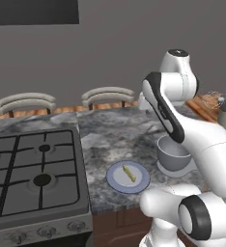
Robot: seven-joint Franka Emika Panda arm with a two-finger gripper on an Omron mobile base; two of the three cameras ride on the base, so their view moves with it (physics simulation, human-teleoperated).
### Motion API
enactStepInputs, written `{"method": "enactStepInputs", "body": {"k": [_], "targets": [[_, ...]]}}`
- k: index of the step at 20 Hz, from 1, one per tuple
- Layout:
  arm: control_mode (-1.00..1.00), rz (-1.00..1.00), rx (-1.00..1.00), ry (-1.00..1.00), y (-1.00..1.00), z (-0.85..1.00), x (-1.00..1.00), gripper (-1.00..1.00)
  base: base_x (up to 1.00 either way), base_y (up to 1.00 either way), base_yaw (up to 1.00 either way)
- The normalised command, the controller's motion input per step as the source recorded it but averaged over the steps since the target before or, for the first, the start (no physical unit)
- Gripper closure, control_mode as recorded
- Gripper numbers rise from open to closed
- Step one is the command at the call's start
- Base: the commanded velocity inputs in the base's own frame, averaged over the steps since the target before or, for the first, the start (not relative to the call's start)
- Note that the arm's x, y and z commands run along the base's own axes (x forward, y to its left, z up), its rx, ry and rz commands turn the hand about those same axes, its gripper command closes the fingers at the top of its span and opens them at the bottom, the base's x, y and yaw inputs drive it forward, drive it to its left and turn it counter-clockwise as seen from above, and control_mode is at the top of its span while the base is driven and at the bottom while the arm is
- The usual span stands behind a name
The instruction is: Add butter and sugar cubes to the stand mixer bowl and then turn on the stand mixer to begin making frosting.
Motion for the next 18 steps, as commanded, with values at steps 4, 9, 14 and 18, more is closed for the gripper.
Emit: {"method": "enactStepInputs", "body": {"k": [4, 9, 14, 18], "targets": [[1.0, 0.0, 0.0, 0.0, 0.0, 0.0, 0.0, -1.0, 0.84, 0.18, -0.01], [1.0, 0.0, 0.0, 0.0, 0.0, 0.0, 0.0, -1.0, 0.08, 0.02, 0.0], [-1.0, 0.0, -0.06, 0.0, 0.1, -0.21, -0.23, -1.0, -0.02, 0.05, 0.0], [-1.0, 0.0, -0.2, 0.0, 0.33, -0.84, -0.85, -1.0, 0.0, 0.0, 0.0]]}}
